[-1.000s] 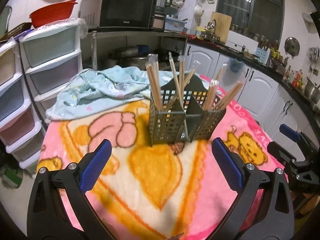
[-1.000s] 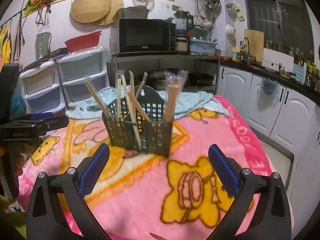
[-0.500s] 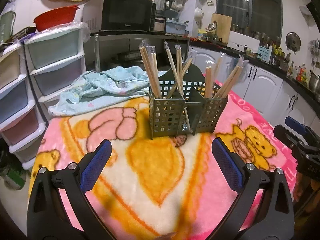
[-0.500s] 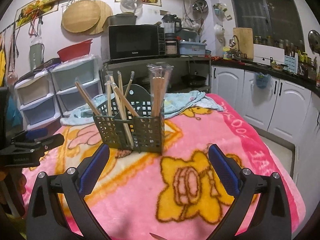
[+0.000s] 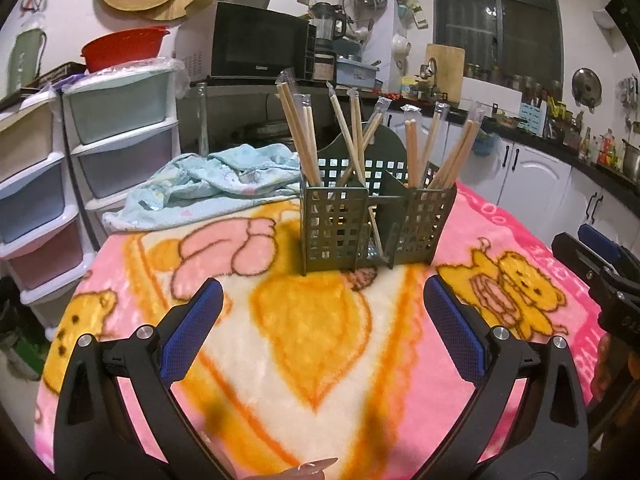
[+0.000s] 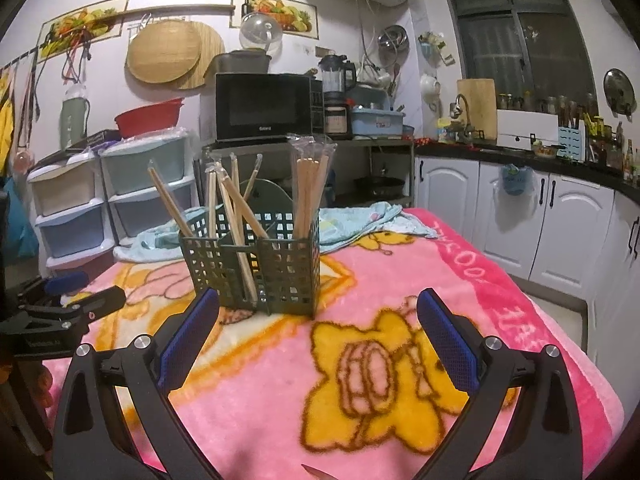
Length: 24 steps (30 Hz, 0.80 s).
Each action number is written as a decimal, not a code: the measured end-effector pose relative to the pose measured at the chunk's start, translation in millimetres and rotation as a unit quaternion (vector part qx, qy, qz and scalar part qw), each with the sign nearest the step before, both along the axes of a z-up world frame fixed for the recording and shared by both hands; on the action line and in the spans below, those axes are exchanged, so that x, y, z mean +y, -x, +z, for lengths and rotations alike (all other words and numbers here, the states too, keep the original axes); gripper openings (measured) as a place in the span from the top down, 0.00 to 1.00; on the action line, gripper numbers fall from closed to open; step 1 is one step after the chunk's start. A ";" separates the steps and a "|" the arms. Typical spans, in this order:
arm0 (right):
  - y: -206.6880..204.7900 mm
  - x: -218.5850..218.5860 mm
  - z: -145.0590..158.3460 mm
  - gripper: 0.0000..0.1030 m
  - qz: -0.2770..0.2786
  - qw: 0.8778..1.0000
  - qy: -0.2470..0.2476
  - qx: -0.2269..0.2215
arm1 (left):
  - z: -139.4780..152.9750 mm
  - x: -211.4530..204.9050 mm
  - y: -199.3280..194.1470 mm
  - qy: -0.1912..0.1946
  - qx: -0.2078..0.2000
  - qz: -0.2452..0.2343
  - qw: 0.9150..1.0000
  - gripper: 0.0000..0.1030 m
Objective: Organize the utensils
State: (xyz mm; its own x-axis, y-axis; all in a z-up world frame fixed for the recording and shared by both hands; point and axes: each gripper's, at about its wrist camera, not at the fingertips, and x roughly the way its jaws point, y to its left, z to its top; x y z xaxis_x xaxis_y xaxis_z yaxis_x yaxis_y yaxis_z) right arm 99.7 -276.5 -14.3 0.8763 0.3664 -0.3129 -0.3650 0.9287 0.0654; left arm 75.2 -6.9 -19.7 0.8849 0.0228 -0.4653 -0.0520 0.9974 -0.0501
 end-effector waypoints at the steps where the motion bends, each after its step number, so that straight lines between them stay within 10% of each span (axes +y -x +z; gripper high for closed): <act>1: 2.6 0.8 0.9 0.06 0.000 1.000 0.000 -0.009 | -0.1 -0.2 1.1 0.000 -0.004 0.002 1.000 0.10; 24: 23.1 11.1 2.6 0.06 0.000 0.998 0.010 -0.060 | 5.0 1.7 12.7 0.011 -0.043 0.010 0.999 0.10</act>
